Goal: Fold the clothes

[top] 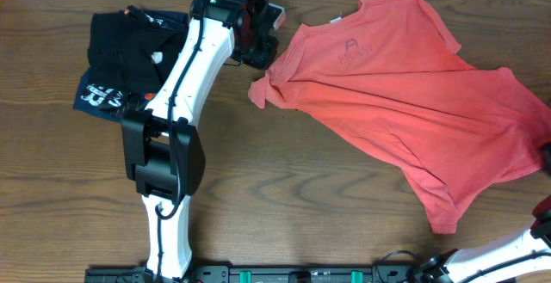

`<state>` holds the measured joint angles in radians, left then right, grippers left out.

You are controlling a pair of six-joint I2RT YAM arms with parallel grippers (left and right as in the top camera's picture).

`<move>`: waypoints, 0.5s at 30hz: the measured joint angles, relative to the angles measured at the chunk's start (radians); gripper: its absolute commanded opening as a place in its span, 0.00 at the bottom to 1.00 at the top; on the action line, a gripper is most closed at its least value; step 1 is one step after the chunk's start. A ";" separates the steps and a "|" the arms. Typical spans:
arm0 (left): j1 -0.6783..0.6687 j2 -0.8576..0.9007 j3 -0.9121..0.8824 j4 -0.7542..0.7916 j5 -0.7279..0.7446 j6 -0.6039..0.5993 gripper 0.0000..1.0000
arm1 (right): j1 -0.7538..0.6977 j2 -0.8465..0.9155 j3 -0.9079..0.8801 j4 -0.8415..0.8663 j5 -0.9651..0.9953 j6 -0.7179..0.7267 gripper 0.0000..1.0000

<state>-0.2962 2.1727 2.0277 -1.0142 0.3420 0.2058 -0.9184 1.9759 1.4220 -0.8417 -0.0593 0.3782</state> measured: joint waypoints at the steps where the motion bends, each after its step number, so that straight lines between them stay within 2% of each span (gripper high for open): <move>1: 0.000 0.000 0.000 0.000 0.000 0.000 0.17 | -0.004 0.000 0.040 -0.002 0.006 0.000 0.01; 5: 0.000 0.000 0.000 0.001 0.000 0.000 0.17 | -0.019 0.000 0.181 -0.013 0.023 -0.001 0.01; 6: 0.000 0.000 0.000 0.001 0.000 0.000 0.17 | -0.021 0.000 0.205 -0.031 0.026 -0.001 0.05; 8: 0.000 0.000 0.000 0.003 0.000 0.000 0.17 | -0.022 -0.002 0.224 -0.075 0.026 -0.002 0.22; 12: 0.000 0.000 0.000 0.014 0.000 0.000 0.17 | -0.017 -0.002 0.181 -0.090 0.034 -0.005 0.46; 14: 0.000 0.000 0.000 0.016 0.000 0.000 0.17 | -0.011 -0.002 0.117 -0.041 0.035 -0.012 0.48; 15: 0.000 0.000 0.000 0.016 0.000 0.000 0.21 | -0.008 -0.002 0.088 -0.022 0.035 -0.011 0.49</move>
<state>-0.2962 2.1727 2.0277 -0.9985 0.3420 0.2058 -0.9268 1.9739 1.5101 -0.8639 -0.0246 0.3668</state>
